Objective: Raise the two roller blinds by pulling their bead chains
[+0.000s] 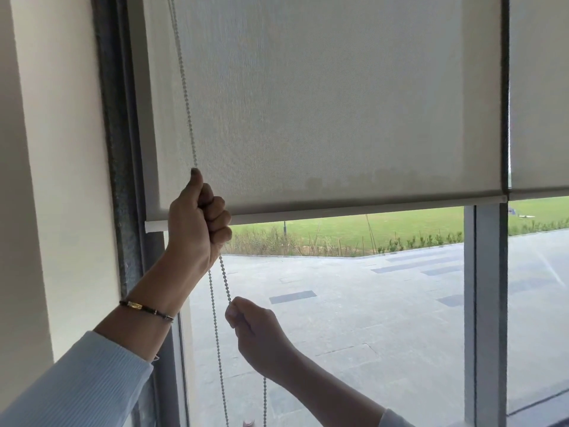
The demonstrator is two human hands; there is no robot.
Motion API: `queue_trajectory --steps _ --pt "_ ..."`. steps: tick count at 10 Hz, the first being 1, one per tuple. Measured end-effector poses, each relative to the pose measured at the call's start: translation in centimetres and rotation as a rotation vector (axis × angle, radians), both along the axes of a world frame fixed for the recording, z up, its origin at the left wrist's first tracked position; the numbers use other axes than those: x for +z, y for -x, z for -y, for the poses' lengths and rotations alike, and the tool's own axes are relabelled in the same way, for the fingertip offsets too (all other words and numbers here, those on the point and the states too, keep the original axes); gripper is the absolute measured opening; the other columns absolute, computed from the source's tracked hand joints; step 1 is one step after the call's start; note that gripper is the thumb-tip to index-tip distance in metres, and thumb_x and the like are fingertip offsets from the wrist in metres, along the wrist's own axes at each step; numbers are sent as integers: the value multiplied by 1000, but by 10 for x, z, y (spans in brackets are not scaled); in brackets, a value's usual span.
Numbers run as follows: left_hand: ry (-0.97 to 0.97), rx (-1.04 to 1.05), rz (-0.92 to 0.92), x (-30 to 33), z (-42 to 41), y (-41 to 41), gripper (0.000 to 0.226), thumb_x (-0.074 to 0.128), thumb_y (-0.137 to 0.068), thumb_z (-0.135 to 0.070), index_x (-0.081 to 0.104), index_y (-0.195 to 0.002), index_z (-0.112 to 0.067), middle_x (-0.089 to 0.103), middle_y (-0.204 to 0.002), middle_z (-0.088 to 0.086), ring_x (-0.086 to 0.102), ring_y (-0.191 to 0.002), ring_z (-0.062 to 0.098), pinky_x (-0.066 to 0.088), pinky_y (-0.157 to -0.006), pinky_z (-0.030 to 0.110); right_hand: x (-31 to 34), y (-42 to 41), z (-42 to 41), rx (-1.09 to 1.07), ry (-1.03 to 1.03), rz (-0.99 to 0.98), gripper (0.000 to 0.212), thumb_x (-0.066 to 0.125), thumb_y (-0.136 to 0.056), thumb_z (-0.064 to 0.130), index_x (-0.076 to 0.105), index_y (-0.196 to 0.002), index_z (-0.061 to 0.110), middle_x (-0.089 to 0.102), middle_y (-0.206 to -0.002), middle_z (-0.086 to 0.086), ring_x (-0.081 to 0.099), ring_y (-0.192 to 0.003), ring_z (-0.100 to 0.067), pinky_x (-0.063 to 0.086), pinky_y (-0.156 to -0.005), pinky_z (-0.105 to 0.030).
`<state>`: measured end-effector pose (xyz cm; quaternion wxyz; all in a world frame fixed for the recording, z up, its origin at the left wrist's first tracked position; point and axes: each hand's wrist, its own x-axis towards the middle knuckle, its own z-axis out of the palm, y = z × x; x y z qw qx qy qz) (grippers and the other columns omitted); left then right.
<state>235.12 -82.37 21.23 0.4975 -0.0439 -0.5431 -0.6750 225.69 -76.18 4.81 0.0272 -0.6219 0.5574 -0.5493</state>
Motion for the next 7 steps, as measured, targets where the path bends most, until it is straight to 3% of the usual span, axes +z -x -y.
queue_trajectory --steps 3,4,5,6,7 --pt "15 21 16 5 -2 -1 57 38 -104 -52 25 -54 -26 7 -59 -6 4 -48 12 11 -36 12 0 2 -1 44 6 51 41 34 -96 5 42 -71 37 45 -51 21 30 -46 -6 25 -44 -16" --pt "46 62 12 8 0 2 51 34 -106 -47 14 -65 -24 7 -59 -3 4 -49 13 9 -40 15 -2 6 0 60 -7 101 39 33 -96 9 48 -75 38 42 -51 13 31 -48 -11 29 -46 -26" --pt "99 261 89 7 -1 11 49 32 -109 -36 36 -64 -20 23 -52 -5 20 -42 11 22 -43 19 -5 15 3 23 2 111 34 38 -100 13 61 -86 34 56 -65 13 52 -62 -9 45 -59 -32" --pt "479 965 191 -7 2 17 32 40 -107 -24 54 -129 -5 68 -119 16 66 -109 26 52 -97 45 -4 27 -3 -125 103 59 26 44 -102 17 68 -108 26 69 -102 11 63 -98 1 47 -84 -14" --pt "890 1323 242 -26 8 26 65 42 -105 -23 14 -159 -2 14 -169 17 11 -157 35 6 -127 46 7 49 -10 -293 231 57 29 44 -105 23 64 -126 23 65 -124 12 57 -117 5 43 -97 -15"
